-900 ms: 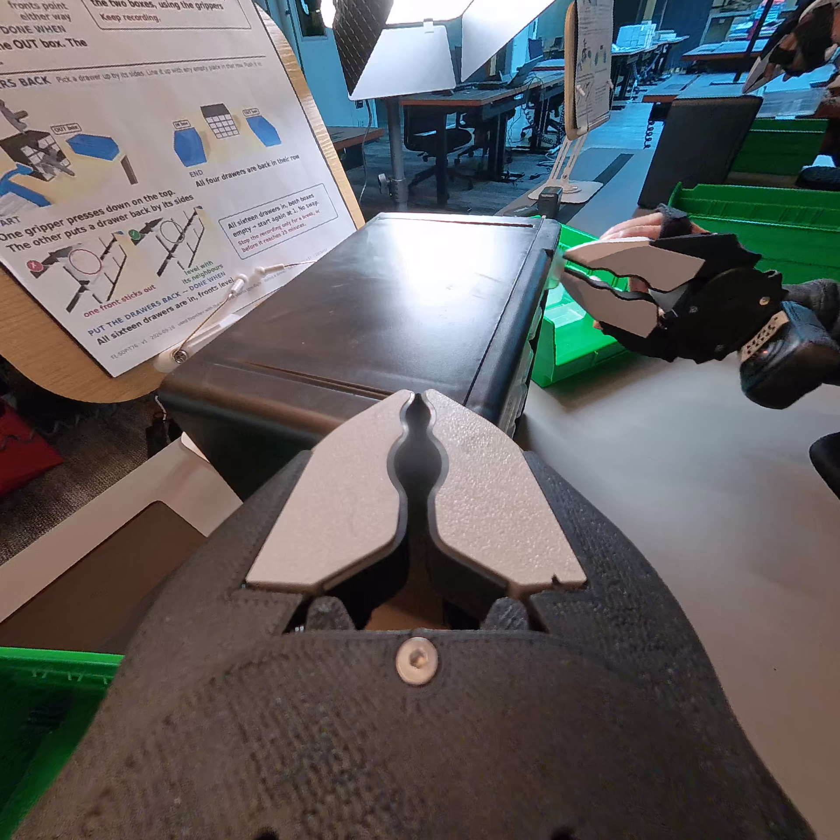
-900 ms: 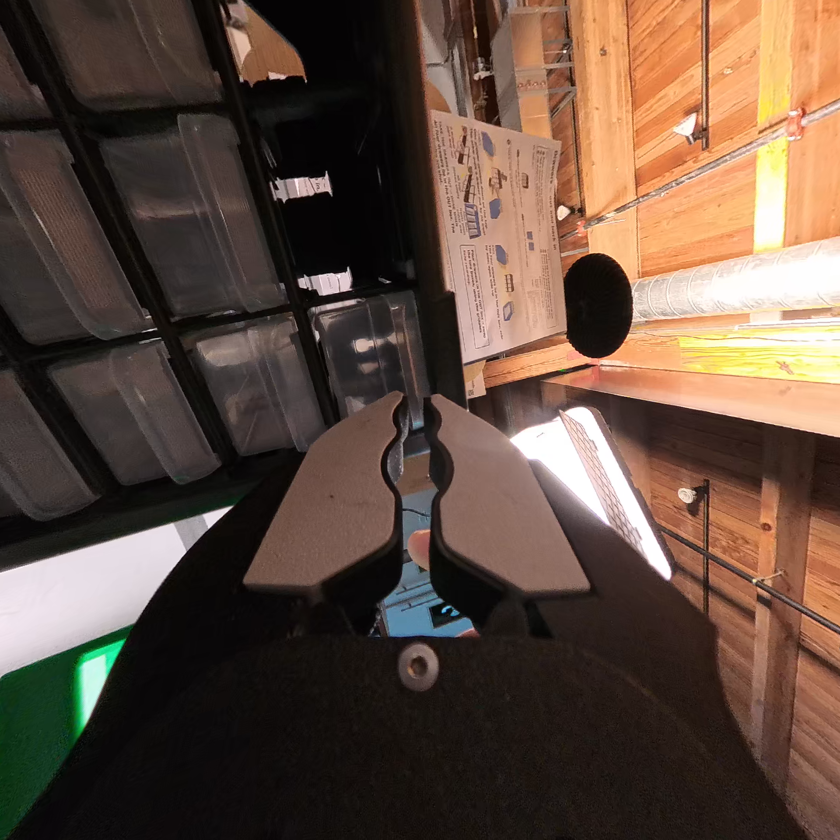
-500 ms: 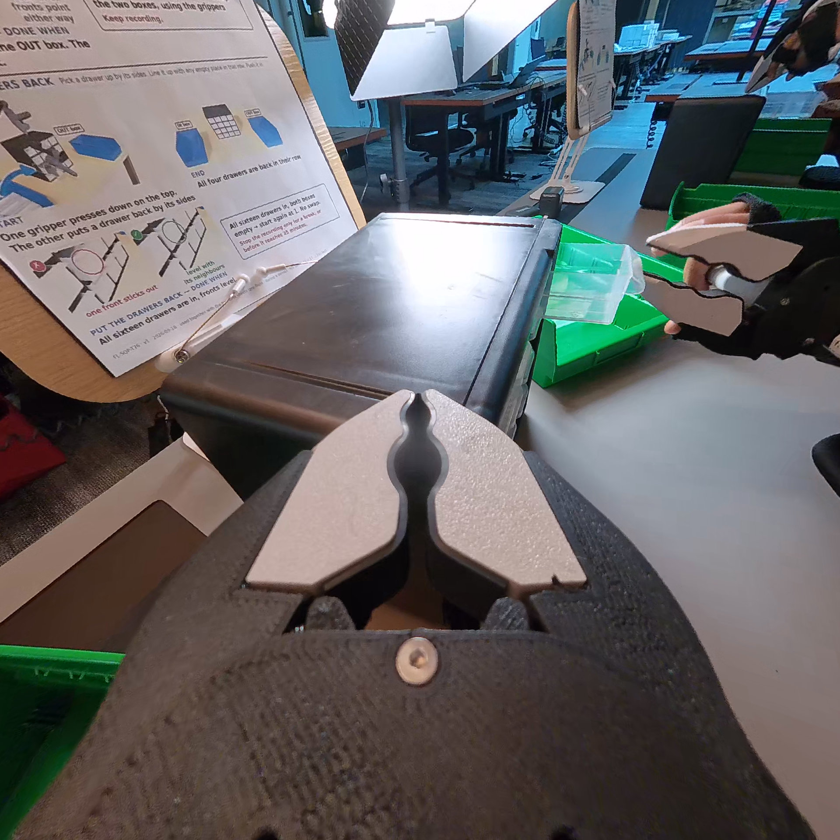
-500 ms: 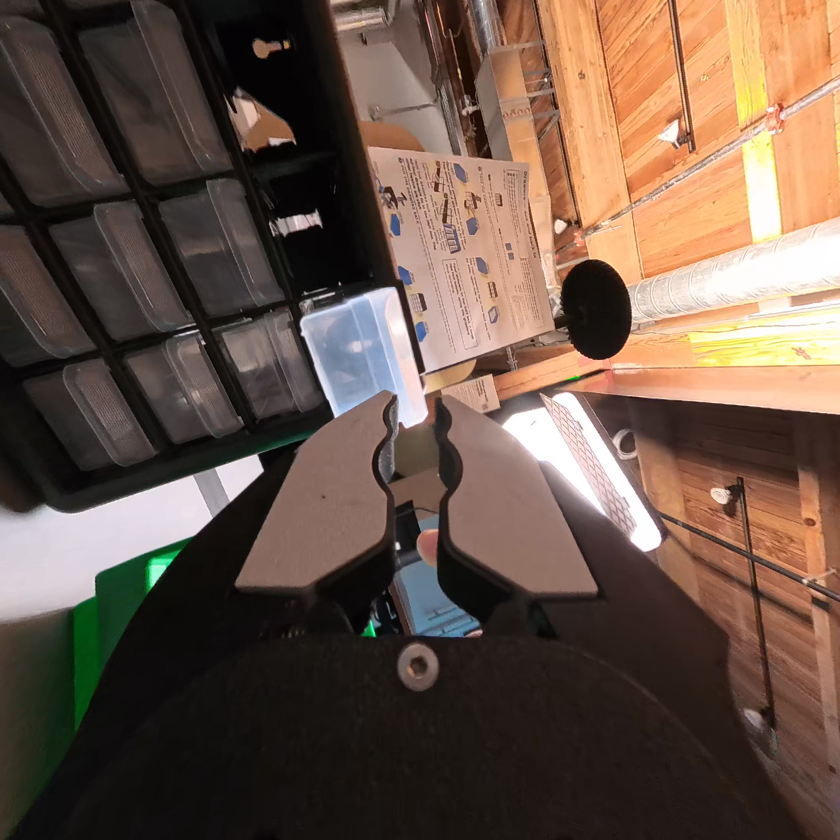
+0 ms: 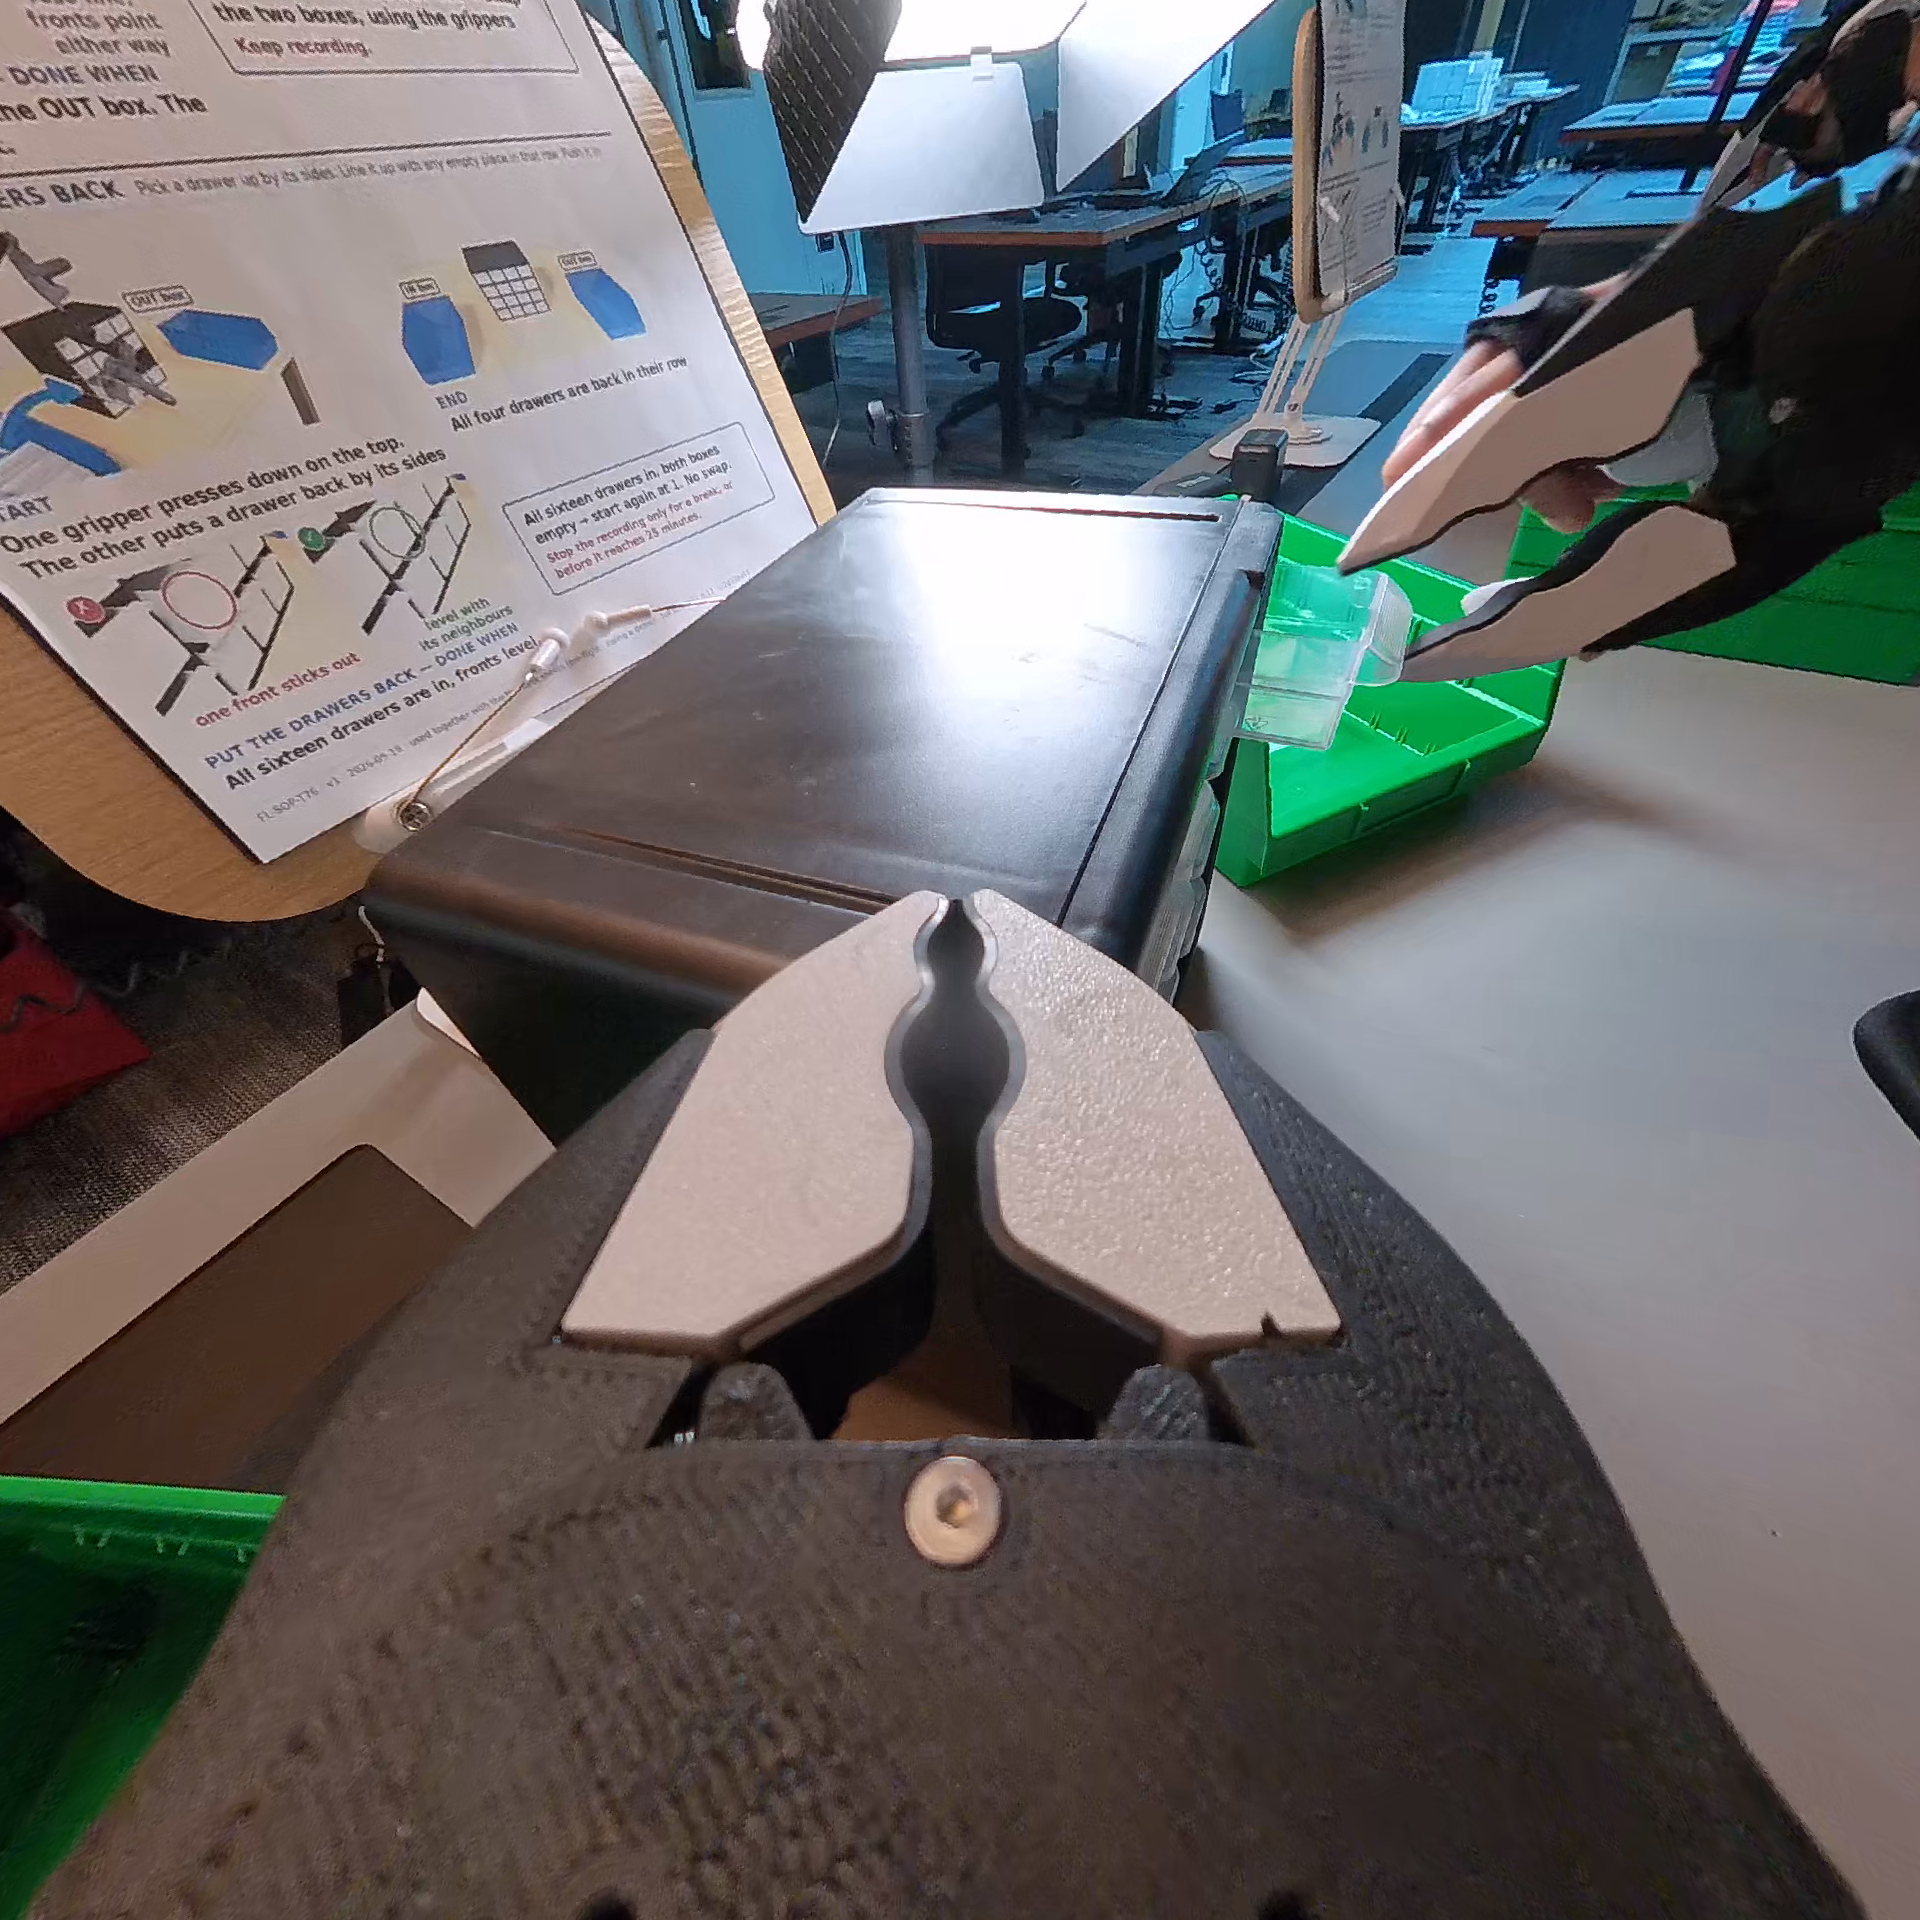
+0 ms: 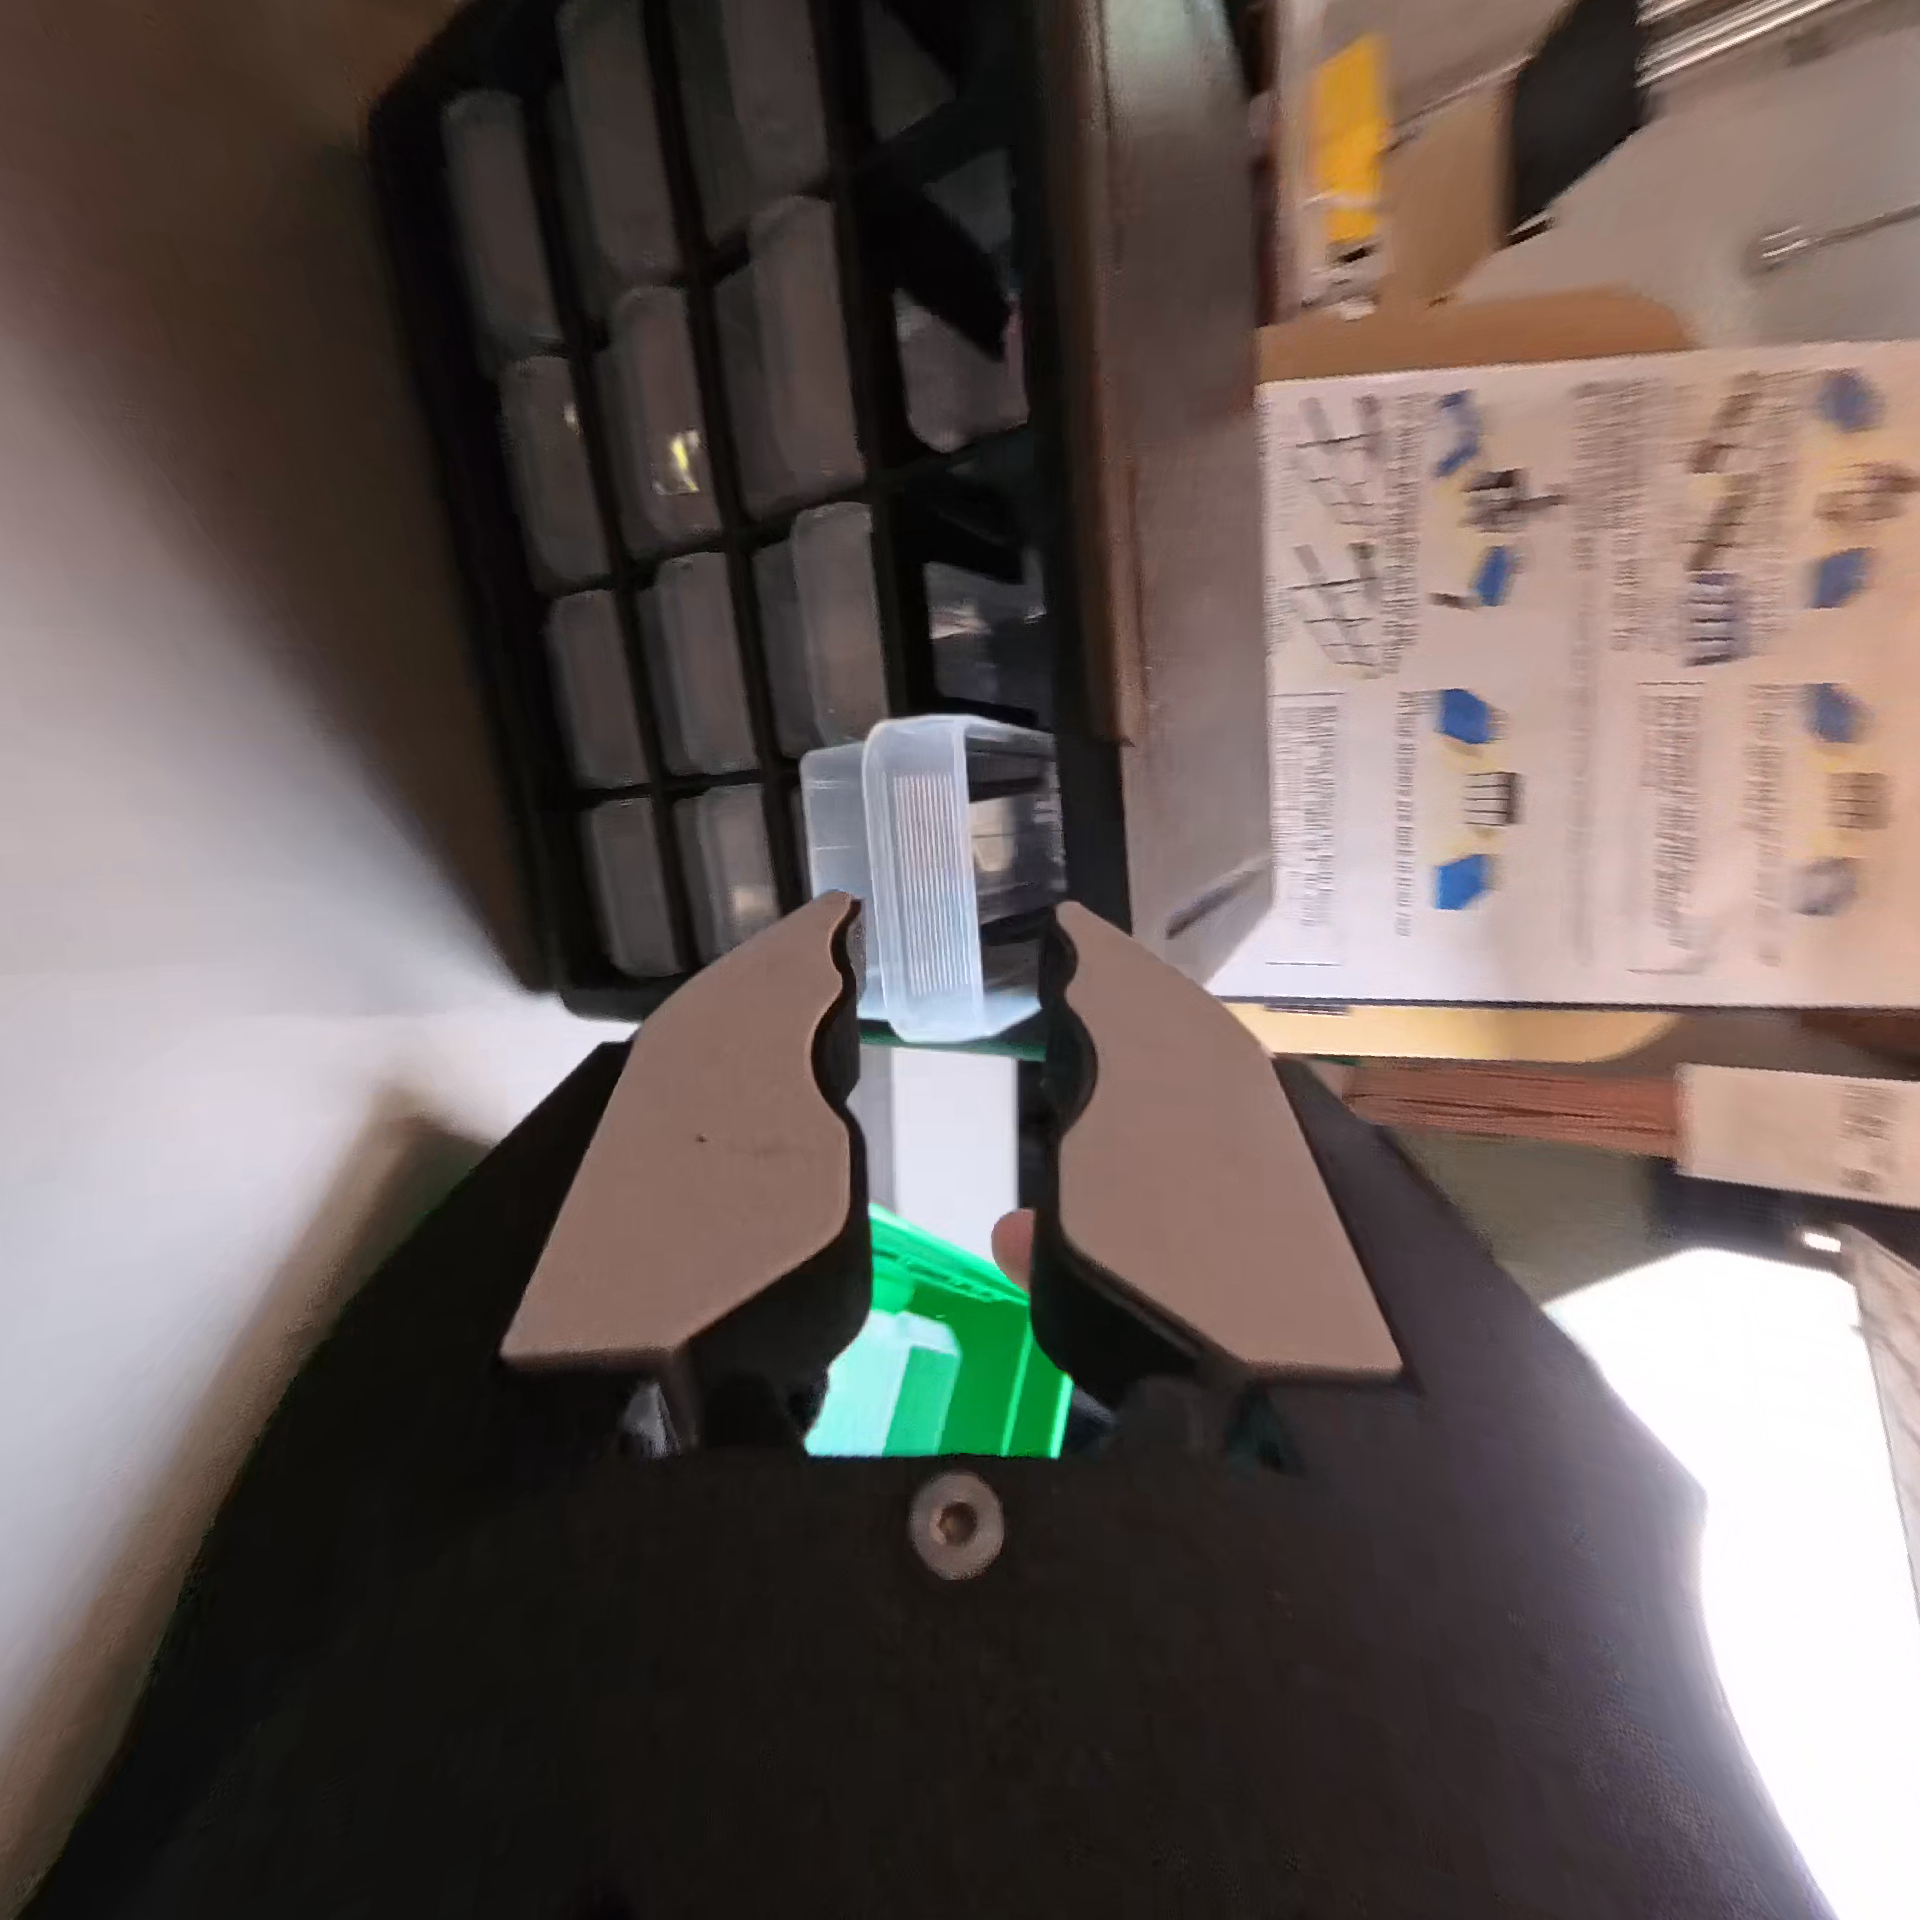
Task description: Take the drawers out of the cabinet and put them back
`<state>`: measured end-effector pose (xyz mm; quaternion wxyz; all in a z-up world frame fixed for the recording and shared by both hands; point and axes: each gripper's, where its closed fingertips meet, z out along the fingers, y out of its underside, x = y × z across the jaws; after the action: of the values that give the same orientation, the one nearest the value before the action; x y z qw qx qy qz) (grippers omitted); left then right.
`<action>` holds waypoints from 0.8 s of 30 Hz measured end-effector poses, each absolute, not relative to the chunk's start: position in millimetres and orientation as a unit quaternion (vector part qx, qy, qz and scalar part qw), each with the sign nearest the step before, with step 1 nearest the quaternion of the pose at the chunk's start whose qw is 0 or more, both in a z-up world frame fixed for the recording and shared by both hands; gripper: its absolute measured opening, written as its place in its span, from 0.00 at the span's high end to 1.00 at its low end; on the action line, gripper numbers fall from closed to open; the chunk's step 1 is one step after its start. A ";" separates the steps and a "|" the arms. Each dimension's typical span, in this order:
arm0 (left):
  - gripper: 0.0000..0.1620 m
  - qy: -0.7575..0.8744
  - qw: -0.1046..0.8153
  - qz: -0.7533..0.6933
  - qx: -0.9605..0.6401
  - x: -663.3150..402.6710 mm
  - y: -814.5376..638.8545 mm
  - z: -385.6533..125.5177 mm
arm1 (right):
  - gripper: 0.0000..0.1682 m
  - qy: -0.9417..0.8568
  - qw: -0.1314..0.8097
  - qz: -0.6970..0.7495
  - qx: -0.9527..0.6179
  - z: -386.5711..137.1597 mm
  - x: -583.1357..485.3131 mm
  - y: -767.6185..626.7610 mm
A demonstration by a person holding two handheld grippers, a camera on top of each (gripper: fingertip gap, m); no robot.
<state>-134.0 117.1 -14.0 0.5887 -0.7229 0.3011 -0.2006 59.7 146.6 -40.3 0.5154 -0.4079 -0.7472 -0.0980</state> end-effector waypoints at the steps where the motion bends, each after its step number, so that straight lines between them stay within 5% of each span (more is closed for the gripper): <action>1: 1.00 0.301 0.589 -0.201 -0.723 -134.0 117.0 -14.0 | 0.82 -0.760 0.488 -0.086 -0.421 -43.1 57.0 146.5; 12: 1.00 0.305 0.588 -0.202 -0.722 -133.9 116.7 -13.9 | 0.90 -0.808 0.244 -0.035 -0.535 -65.9 51.5 141.8; 24: 1.00 0.306 0.587 -0.201 -0.722 -134.1 116.1 -13.8 | 0.91 -0.820 0.154 -0.070 -0.547 -70.3 79.2 95.3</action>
<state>-134.1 116.1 -13.8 0.5869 -0.7221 0.3062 -0.2010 79.2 95.3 -70.3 0.1537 -0.5468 -0.8201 -0.0695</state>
